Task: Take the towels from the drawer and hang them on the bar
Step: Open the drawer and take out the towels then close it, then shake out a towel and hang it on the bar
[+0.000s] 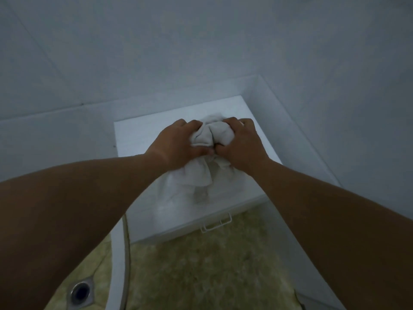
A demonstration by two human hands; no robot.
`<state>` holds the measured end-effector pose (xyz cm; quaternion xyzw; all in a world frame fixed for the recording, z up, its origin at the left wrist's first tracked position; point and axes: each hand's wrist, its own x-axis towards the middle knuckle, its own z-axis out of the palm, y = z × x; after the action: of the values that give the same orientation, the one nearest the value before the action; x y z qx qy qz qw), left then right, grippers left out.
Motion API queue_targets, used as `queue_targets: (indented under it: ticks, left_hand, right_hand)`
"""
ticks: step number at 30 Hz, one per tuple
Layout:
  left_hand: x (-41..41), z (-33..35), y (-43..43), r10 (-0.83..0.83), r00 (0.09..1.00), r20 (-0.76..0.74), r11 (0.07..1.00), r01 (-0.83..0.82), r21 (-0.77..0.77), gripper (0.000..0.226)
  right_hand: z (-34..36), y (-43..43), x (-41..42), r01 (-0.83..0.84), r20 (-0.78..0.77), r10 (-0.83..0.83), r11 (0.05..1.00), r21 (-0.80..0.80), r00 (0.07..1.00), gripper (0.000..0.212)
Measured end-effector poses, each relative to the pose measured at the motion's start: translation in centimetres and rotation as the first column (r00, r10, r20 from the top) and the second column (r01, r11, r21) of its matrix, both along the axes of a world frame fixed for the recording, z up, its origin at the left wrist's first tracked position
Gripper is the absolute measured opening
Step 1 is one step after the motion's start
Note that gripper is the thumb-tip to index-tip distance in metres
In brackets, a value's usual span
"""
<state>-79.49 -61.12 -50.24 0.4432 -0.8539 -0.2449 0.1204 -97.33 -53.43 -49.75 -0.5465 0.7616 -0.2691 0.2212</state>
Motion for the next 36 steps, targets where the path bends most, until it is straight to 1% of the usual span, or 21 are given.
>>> queue_targets:
  ticks: [3,6,9,11,14,16,18,20,23,25,26,28,30,32,34,36]
  left_hand:
    - [-0.1,4.5,0.7,-0.006,1.0,-0.028,0.999,0.005,-0.047,0.047]
    - [0.0,8.9,2.3,-0.009,0.998,-0.059,0.997,0.005,-0.071,0.037]
    - [0.6,13.1,4.3,-0.044,0.996,-0.082,0.997,0.038,-0.073,0.037]
    - [1.1,16.2,5.3,-0.099,0.992,-0.074,0.991,0.092,-0.096,0.038]
    - [0.6,21.0,7.1,-0.194,0.98,-0.054,0.971,0.184,-0.15,0.041]
    - [0.4,24.3,8.6,-0.273,0.96,-0.067,0.947,0.256,-0.196,0.047]
    - [-0.1,27.4,10.1,-0.358,0.931,-0.069,0.911,0.333,-0.242,0.052]
    - [-1.0,30.5,12.0,-0.412,0.908,-0.08,0.887,0.379,-0.264,0.053]
    - [-2.6,35.1,15.7,-0.487,0.866,-0.116,0.855,0.445,-0.268,0.05]
    - [-3.8,37.6,18.9,-0.56,0.819,-0.124,0.811,0.511,-0.286,0.046]
    - [-4.5,38.6,20.6,-0.595,0.794,-0.124,0.785,0.543,-0.298,0.048]
    - [-6.1,40.5,24.3,-0.661,0.74,-0.123,0.733,0.603,-0.313,0.057]
    - [-7.6,41.9,28.2,-0.711,0.691,-0.128,0.689,0.651,-0.317,0.06]
    - [-9.1,43.3,32.0,-0.749,0.651,-0.127,0.653,0.689,-0.315,0.056]
    - [-10.9,44.2,35.5,-0.783,0.609,-0.123,0.61,0.717,-0.338,0.054]
    - [-12.8,44.8,39.4,-0.819,0.566,-0.093,0.561,0.757,-0.335,0.049]
  right_hand:
    - [4.6,1.1,0.3,0.031,0.019,-0.03,0.999,-0.043,0.999,0.064]
    - [9.1,2.4,0.5,0.048,0.024,-0.046,0.997,-0.066,0.999,0.062]
    - [13.4,4.7,0.8,0.047,0.028,-0.045,0.996,-0.079,0.999,0.063]
    - [16.3,6.7,1.4,0.061,0.03,-0.058,0.995,-0.075,0.998,0.063]
    - [20.7,10.1,1.5,0.147,0.048,-0.142,0.983,-0.107,0.989,0.064]
    - [23.8,12.6,1.9,0.189,0.057,-0.183,0.973,-0.132,0.982,0.062]
    - [26.7,15.3,2.2,0.242,0.05,-0.237,0.957,-0.159,0.97,0.059]
    - [29.5,18.2,2.1,0.31,0.037,-0.309,0.934,-0.179,0.95,0.059]
    - [33.9,23.1,1.5,0.384,-0.039,-0.397,0.905,-0.184,0.917,0.06]
    - [36.3,27.5,1.1,0.44,-0.067,-0.459,0.878,-0.19,0.886,0.059]
    - [37.4,29.8,1.0,0.469,-0.066,-0.488,0.861,-0.195,0.87,0.058]
    - [39.6,34.4,1.1,0.534,-0.059,-0.555,0.82,-0.206,0.829,0.057]
    - [41.5,38.8,1.1,0.608,-0.025,-0.626,0.766,-0.207,0.779,0.056]
    - [43.2,43.0,0.9,0.676,0.01,-0.688,0.71,-0.195,0.726,0.057]
    - [44.2,47.0,0.6,0.713,0.003,-0.726,0.674,-0.194,0.688,0.061]
    - [44.7,51.1,0.5,0.755,0.001,-0.77,0.625,-0.198,0.638,0.058]
